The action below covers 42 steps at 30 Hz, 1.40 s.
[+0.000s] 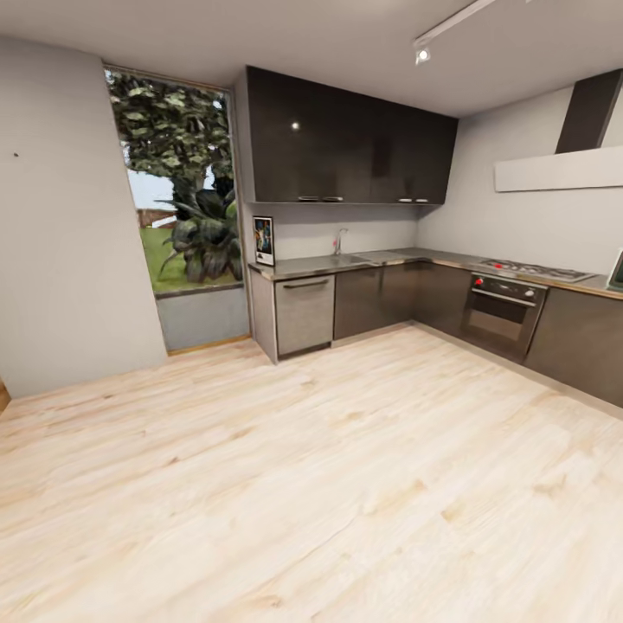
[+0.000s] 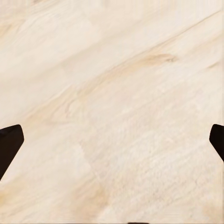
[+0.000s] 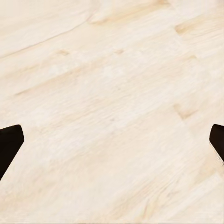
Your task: Pick up the poster from the kitchen countertop and hang it on one of the wall nails in the kitchen.
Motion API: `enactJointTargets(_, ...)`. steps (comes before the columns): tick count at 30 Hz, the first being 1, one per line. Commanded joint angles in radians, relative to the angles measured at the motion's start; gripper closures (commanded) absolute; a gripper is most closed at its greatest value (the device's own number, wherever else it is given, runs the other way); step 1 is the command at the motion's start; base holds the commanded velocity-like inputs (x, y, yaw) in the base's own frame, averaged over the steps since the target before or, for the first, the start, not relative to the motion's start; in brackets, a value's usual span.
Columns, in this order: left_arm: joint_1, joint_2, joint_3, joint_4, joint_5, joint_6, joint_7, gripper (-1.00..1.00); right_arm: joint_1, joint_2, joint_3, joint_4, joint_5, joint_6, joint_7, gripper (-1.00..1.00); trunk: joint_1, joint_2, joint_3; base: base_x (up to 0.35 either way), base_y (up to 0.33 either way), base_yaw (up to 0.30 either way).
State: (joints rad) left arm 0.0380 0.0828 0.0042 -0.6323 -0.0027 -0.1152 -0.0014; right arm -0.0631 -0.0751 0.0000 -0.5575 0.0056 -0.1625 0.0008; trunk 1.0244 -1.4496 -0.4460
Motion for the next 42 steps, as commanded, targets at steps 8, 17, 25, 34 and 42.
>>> enactJointTargets(8,0.000,0.000,0.001,-0.001,0.000,-0.001,0.000,-1.00,0.000,-0.001,0.000,0.001,0.001,-0.003,0.001,-1.00,0.001,0.000,-0.001,0.333,-0.129,0.000)
enactJointTargets(17,0.000,0.000,0.001,-0.001,0.000,-0.001,0.000,-1.00,0.000,-0.002,-0.001,0.002,0.001,-0.003,0.001,-1.00,0.001,0.000,-0.001,0.333,-0.129,0.000)
enactJointTargets(25,0.000,0.000,0.002,-0.001,0.000,-0.001,0.000,-1.00,0.000,-0.002,0.000,0.002,0.001,-0.003,0.001,-1.00,0.001,0.000,-0.001,0.333,-0.129,0.000)
enactJointTargets(34,0.000,0.001,0.002,-0.001,0.000,-0.002,0.000,-1.00,-0.001,-0.002,0.000,0.002,0.001,-0.003,0.001,-1.00,0.001,0.000,-0.001,0.333,-0.129,0.000)
enactJointTargets(42,0.000,0.001,0.002,-0.001,0.000,-0.001,0.000,-1.00,-0.001,-0.002,0.000,0.002,0.001,-0.003,0.001,-1.00,0.001,0.000,-0.001,0.333,-0.130,0.000)
